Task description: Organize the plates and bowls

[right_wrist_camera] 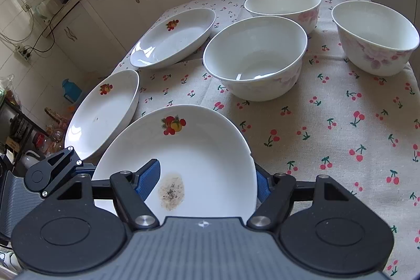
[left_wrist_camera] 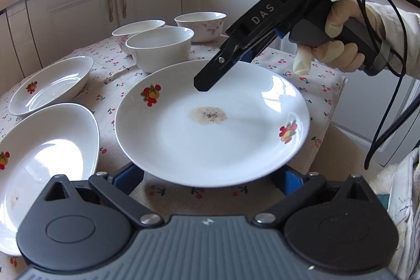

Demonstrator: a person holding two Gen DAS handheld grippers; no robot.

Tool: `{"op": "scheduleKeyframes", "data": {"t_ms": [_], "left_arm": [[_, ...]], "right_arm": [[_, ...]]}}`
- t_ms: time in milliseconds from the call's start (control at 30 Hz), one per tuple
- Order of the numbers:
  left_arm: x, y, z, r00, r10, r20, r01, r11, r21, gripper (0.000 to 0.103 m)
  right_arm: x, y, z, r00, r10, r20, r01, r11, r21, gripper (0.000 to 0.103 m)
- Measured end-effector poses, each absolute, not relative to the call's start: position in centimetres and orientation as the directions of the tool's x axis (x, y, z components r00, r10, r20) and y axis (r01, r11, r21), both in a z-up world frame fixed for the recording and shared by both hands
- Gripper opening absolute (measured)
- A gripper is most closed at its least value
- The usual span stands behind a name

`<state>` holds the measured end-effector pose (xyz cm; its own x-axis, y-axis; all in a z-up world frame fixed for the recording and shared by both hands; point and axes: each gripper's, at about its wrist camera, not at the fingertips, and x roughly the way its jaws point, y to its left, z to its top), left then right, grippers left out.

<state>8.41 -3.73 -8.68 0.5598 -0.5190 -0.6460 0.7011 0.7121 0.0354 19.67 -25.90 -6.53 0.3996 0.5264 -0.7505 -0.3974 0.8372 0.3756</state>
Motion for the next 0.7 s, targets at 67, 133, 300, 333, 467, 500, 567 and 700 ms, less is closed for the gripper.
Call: {"op": "scheduleKeyframes", "data": {"t_ms": [67,133,300,333,467,500,567,700], "left_arm": [[8.43,-3.75,-8.68,0.558,-0.520,-0.647,0.703,0.711,0.035,0.103],[8.48,-3.75,-8.66,0.555,-0.521,-0.648,0.705,0.708,0.035,0.103],[8.52,-3.66,-8.58,0.552,-0.522,-0.650,0.708,0.706,0.034,0.102],[8.54,-3.66,-8.55,0.552,-0.522,-0.650,0.707,0.706,0.034,0.102],[8.53,-3.61,-8.34,0.553,-0.524,-0.648,0.709,0.704,0.035,0.102],[8.54,-3.59,-8.30,0.552,-0.524,-0.648,0.710,0.704,0.036,0.102],[8.52,-3.58,-8.23,0.552,-0.524,-0.649,0.711,0.702,0.037,0.102],[8.50,-3.46,-7.93,0.551,-0.528,-0.646,0.712,0.701,0.034,0.102]], "right_arm": [[19.65,-25.78,-6.46,0.398,0.521,-0.755,-0.400,0.839,0.369,0.078],[19.72,-25.67,-6.46,0.398,0.517,-0.758,-0.402,0.841,0.362,0.078],[19.72,-25.51,-6.45,0.400,0.508,-0.763,-0.400,0.846,0.353,0.078],[19.69,-25.48,-6.44,0.401,0.506,-0.764,-0.399,0.847,0.352,0.078],[19.63,-25.41,-6.40,0.406,0.499,-0.766,-0.393,0.852,0.347,0.078],[19.58,-25.41,-6.36,0.409,0.497,-0.765,-0.393,0.853,0.344,0.078],[19.46,-25.40,-6.23,0.413,0.496,-0.764,-0.398,0.853,0.338,0.078],[19.24,-25.37,-5.76,0.420,0.494,-0.761,-0.400,0.854,0.334,0.078]]}}
